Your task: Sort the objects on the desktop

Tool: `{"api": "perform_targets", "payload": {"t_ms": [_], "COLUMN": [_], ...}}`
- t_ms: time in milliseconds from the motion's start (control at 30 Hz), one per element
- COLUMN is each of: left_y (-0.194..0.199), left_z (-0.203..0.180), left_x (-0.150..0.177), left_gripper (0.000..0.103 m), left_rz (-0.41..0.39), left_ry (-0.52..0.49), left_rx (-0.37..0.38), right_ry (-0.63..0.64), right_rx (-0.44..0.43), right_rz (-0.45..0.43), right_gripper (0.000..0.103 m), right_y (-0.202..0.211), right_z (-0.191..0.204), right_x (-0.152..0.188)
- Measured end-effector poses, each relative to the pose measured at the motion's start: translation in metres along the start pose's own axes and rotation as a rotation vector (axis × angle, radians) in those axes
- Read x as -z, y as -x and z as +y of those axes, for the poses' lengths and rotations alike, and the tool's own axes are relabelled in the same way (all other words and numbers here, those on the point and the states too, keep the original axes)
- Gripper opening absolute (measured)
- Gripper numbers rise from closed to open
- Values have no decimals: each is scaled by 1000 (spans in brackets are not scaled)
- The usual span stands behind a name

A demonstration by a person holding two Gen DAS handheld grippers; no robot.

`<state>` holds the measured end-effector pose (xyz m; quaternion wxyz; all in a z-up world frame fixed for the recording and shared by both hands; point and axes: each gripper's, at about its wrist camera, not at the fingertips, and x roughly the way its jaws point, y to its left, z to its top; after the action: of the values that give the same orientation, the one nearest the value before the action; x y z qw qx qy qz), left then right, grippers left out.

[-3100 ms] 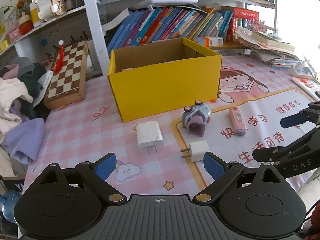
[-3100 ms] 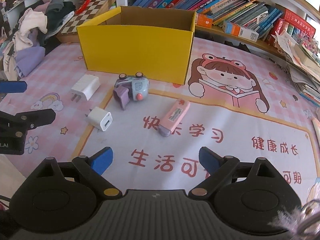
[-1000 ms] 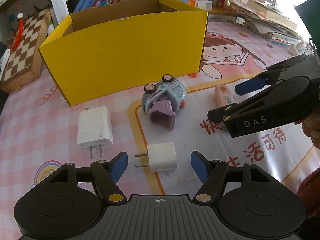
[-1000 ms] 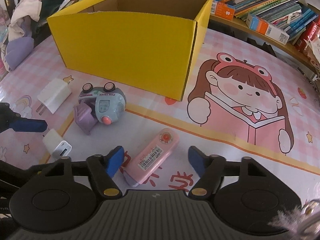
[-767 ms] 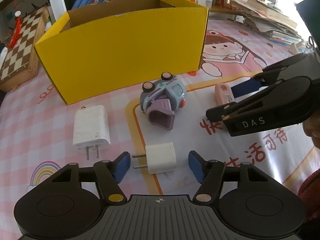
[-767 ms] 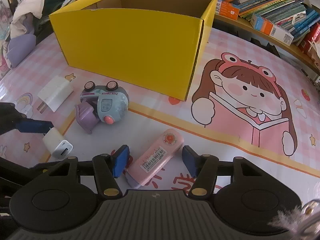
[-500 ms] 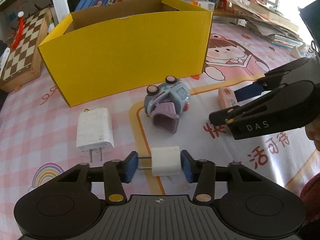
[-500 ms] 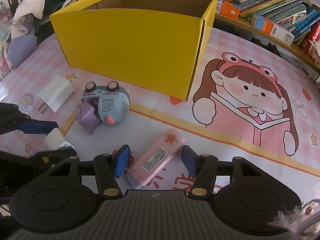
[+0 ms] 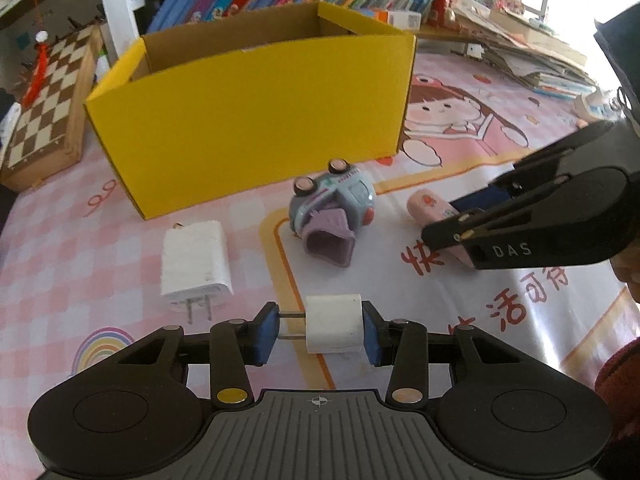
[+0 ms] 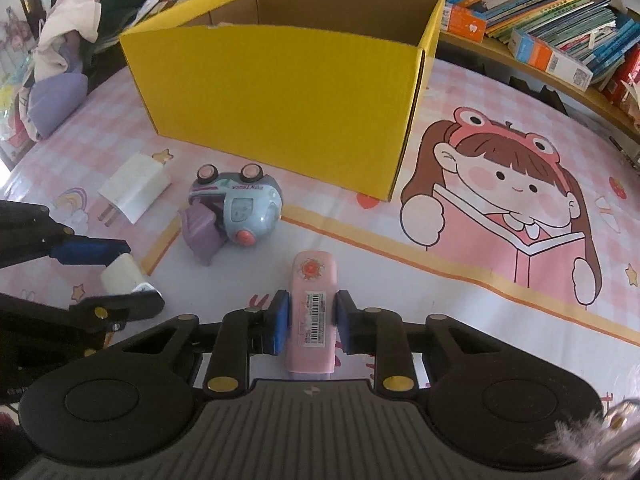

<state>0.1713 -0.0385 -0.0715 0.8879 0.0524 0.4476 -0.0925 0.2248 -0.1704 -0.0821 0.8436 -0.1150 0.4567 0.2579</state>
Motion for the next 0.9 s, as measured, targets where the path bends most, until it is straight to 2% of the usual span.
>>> {"api": "perform_targets", "payload": {"t_ms": [900], "left_y": [51], "left_z": [6], "left_x": [29], "left_gripper": [41], "left_rz": [-96], "left_ry": [-59], "left_rx": [36], "right_ry": [-79], "right_rx": [45], "right_rz": [-63], "right_gripper": [23], "right_y": [53], "right_z": [38], "right_x": [35]}}
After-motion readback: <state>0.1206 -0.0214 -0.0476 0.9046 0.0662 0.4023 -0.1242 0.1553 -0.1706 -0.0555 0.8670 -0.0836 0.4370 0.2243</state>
